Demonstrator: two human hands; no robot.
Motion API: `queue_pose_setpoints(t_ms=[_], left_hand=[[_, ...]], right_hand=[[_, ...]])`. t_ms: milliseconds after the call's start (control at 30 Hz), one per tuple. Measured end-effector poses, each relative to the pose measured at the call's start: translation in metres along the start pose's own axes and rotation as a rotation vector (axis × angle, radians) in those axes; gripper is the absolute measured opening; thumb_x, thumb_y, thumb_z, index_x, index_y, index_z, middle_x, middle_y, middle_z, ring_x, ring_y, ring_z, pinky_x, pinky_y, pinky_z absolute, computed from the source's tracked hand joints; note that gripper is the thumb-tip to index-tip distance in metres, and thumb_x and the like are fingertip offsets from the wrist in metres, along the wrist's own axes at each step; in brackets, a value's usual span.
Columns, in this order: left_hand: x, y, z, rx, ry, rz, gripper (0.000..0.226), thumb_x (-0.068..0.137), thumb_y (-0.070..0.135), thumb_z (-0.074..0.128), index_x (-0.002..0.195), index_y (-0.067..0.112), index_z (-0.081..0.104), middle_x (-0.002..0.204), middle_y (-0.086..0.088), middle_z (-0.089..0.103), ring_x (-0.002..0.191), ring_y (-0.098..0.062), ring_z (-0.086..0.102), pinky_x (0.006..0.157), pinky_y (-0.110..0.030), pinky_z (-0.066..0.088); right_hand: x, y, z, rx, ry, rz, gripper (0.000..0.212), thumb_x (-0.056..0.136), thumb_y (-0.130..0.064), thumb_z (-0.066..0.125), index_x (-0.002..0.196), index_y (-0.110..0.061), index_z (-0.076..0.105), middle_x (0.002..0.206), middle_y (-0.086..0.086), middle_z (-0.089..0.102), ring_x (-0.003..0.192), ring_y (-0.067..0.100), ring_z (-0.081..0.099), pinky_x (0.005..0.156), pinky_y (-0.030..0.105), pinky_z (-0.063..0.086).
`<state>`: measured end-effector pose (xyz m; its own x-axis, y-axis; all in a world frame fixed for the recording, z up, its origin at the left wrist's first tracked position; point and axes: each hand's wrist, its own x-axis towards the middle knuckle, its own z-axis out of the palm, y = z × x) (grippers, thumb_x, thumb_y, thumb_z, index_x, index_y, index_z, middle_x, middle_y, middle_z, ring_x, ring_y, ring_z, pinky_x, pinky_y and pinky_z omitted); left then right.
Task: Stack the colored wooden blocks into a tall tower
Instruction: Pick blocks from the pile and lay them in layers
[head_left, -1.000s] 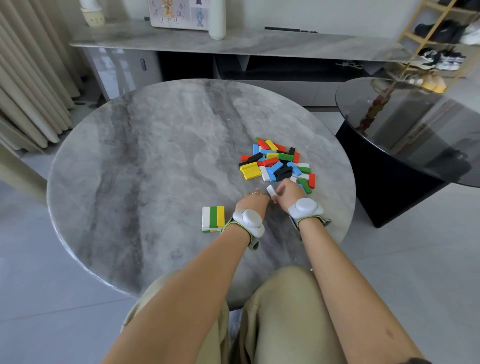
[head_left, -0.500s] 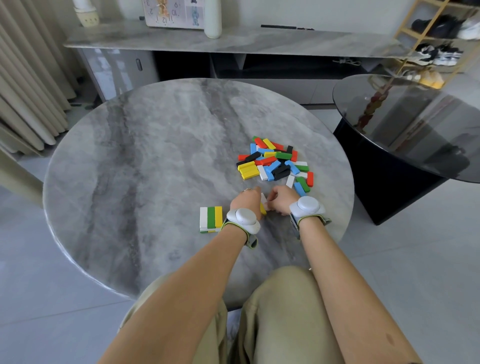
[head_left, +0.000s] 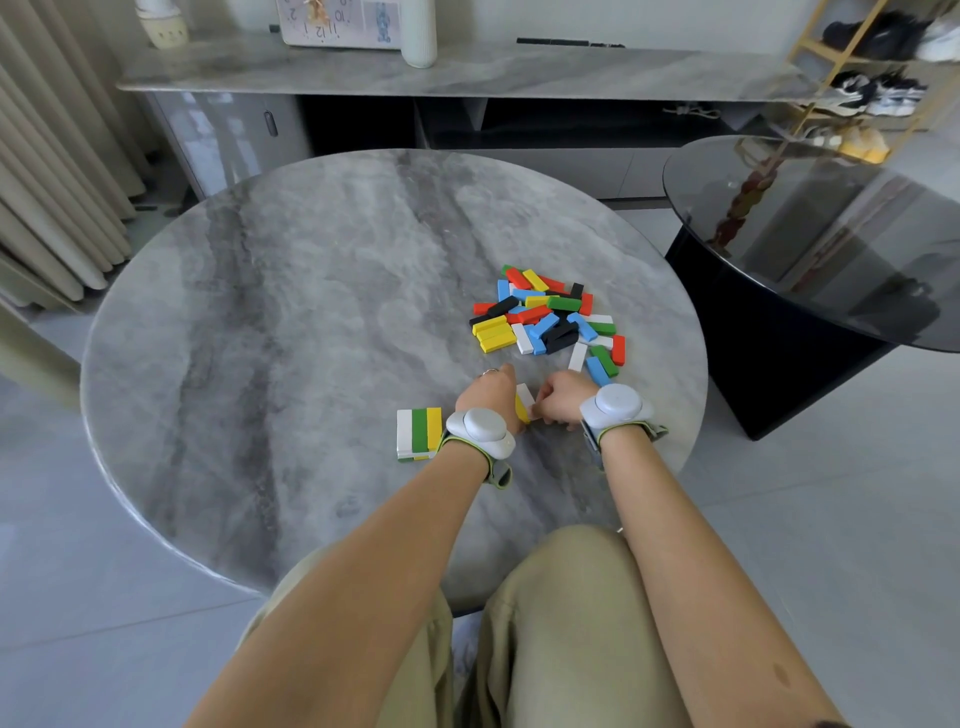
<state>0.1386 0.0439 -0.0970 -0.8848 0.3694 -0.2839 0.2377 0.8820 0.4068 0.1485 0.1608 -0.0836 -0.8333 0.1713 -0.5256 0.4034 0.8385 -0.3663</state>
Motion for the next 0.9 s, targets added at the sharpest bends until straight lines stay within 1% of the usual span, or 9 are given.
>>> queue_pose_setpoints(t_ms=[133, 200, 267, 300, 367, 433, 533, 700, 900], left_hand=[[-0.005, 0.004, -0.008, 0.112, -0.013, 0.023, 0.080, 0.074, 0.019, 0.077, 0.140, 0.013, 0.032, 0.134, -0.010, 0.047, 0.121, -0.029, 0.051, 0.082, -0.038, 0.048], [-0.008, 0.002, -0.017, 0.087, -0.010, 0.044, 0.083, 0.072, 0.017, 0.077, 0.140, 0.014, 0.030, 0.133, -0.011, 0.048, 0.119, -0.030, 0.052, 0.082, -0.039, 0.048], [-0.012, -0.004, -0.031, 0.042, 0.015, 0.058, 0.077, 0.073, 0.013, 0.073, 0.138, 0.013, 0.032, 0.130, -0.013, 0.049, 0.116, -0.032, 0.052, 0.079, -0.039, 0.047], [-0.015, -0.009, -0.039, 0.037, 0.025, 0.056, 0.077, 0.073, 0.012, 0.073, 0.139, 0.012, 0.032, 0.133, -0.013, 0.046, 0.121, -0.032, 0.049, 0.082, -0.039, 0.047], [-0.020, -0.024, -0.053, 0.028, 0.053, 0.039, 0.090, 0.069, 0.018, 0.079, 0.143, 0.012, 0.029, 0.143, -0.014, 0.034, 0.133, -0.031, 0.034, 0.096, -0.042, 0.045], [-0.027, -0.039, -0.065, -0.005, 0.085, -0.014, 0.105, 0.061, 0.031, 0.085, 0.145, 0.013, 0.026, 0.149, -0.015, 0.027, 0.140, -0.031, 0.023, 0.107, -0.045, 0.037], [-0.035, -0.058, -0.076, -0.014, 0.121, -0.107, 0.107, 0.059, 0.040, 0.085, 0.145, 0.013, 0.026, 0.150, -0.016, 0.025, 0.142, -0.030, 0.018, 0.109, -0.044, 0.032], [-0.042, -0.078, -0.082, -0.018, 0.141, -0.162, 0.090, 0.071, 0.044, 0.075, 0.142, 0.012, 0.030, 0.148, -0.016, 0.025, 0.140, -0.032, 0.021, 0.108, -0.044, 0.031], [-0.049, -0.092, -0.082, -0.012, 0.142, -0.200, 0.075, 0.084, 0.049, 0.059, 0.141, 0.010, 0.031, 0.148, -0.017, 0.025, 0.139, -0.033, 0.023, 0.108, -0.043, 0.030]], right_hand=[[-0.001, -0.001, 0.005, 0.151, 0.027, 0.047, 0.027, 0.090, -0.035, 0.047, 0.084, -0.009, 0.053, 0.075, 0.009, 0.054, 0.071, 0.029, 0.057, 0.066, 0.035, 0.053], [-0.002, -0.003, 0.009, 0.100, 0.108, 0.022, 0.031, 0.087, -0.045, 0.048, 0.073, -0.018, 0.045, 0.069, 0.004, 0.051, 0.063, 0.023, 0.055, 0.067, 0.035, 0.052], [-0.005, -0.008, 0.015, -0.017, 0.178, 0.003, 0.040, 0.083, -0.053, 0.055, 0.076, -0.014, 0.049, 0.075, 0.005, 0.054, 0.061, 0.020, 0.053, 0.060, 0.031, 0.046], [-0.006, -0.011, 0.019, -0.096, 0.202, -0.003, 0.051, 0.081, -0.057, 0.058, 0.091, -0.007, 0.054, 0.088, 0.009, 0.058, 0.073, 0.022, 0.058, 0.065, 0.032, 0.046], [-0.007, -0.015, 0.029, -0.221, 0.248, 0.019, 0.085, 0.077, -0.067, 0.056, 0.125, 0.002, 0.044, 0.123, 0.016, 0.052, 0.111, 0.029, 0.054, 0.087, 0.034, 0.044], [-0.008, -0.019, 0.037, -0.270, 0.286, 0.055, 0.098, 0.076, -0.070, 0.055, 0.136, 0.003, 0.029, 0.139, 0.018, 0.037, 0.128, 0.031, 0.040, 0.100, 0.035, 0.037], [-0.010, -0.023, 0.044, -0.321, 0.292, 0.065, 0.095, 0.082, -0.065, 0.052, 0.138, 0.005, 0.021, 0.141, 0.018, 0.030, 0.129, 0.031, 0.036, 0.102, 0.034, 0.033], [-0.008, -0.023, 0.048, -0.264, 0.309, 0.083, 0.091, 0.081, -0.061, 0.055, 0.137, 0.003, 0.023, 0.139, 0.018, 0.032, 0.125, 0.031, 0.041, 0.096, 0.036, 0.041], [-0.009, -0.022, 0.046, -0.235, 0.326, 0.046, 0.081, 0.082, -0.054, 0.058, 0.134, 0.002, 0.029, 0.136, 0.018, 0.037, 0.124, 0.032, 0.044, 0.095, 0.037, 0.042]])
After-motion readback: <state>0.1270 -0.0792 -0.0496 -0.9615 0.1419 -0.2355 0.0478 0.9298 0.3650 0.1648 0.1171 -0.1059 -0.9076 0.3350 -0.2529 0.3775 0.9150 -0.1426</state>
